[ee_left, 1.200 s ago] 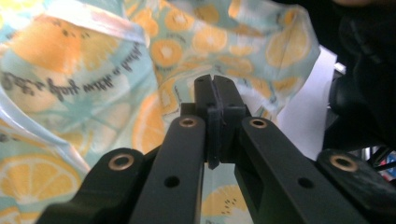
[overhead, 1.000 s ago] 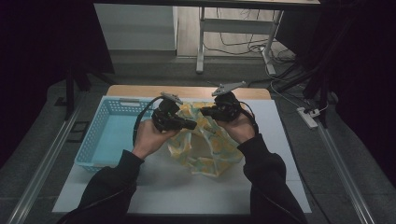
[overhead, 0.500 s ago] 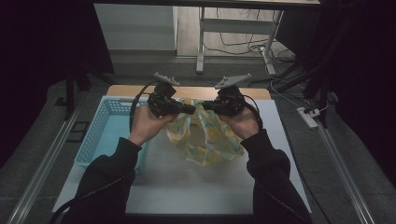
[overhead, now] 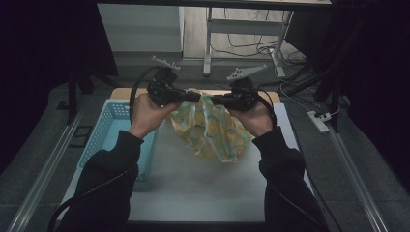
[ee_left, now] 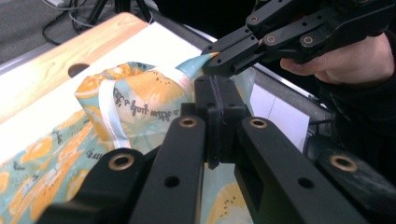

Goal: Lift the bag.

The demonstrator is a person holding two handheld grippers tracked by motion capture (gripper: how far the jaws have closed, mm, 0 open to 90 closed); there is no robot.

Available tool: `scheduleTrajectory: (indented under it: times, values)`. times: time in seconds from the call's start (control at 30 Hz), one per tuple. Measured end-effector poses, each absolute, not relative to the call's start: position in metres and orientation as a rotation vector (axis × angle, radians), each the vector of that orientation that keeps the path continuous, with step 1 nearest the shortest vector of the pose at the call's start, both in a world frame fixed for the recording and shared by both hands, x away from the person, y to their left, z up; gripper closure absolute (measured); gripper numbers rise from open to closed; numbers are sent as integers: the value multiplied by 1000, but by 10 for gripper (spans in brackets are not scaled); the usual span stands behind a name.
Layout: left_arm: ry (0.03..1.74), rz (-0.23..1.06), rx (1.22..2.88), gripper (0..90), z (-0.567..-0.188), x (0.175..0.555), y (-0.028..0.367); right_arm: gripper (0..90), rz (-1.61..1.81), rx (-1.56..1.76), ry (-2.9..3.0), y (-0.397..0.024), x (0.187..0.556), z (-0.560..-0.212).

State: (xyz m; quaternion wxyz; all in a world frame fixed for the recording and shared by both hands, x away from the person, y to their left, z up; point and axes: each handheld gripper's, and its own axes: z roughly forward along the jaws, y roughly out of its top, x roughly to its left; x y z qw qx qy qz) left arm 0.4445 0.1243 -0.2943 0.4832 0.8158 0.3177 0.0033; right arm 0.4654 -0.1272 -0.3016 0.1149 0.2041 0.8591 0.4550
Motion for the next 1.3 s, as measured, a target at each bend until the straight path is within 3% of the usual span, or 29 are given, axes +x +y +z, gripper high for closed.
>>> scheduleTrajectory:
  times: [0.8, 1.3]
  values:
    - [782, 113, 1901, 900, -231, 454, 129, 900, 1382, 596, 2426, -137, 466, -237]
    - [808, 104, 1963, 900, -281, 467, 124, 900, 1283, 593, 2472, -126, 474, -285]
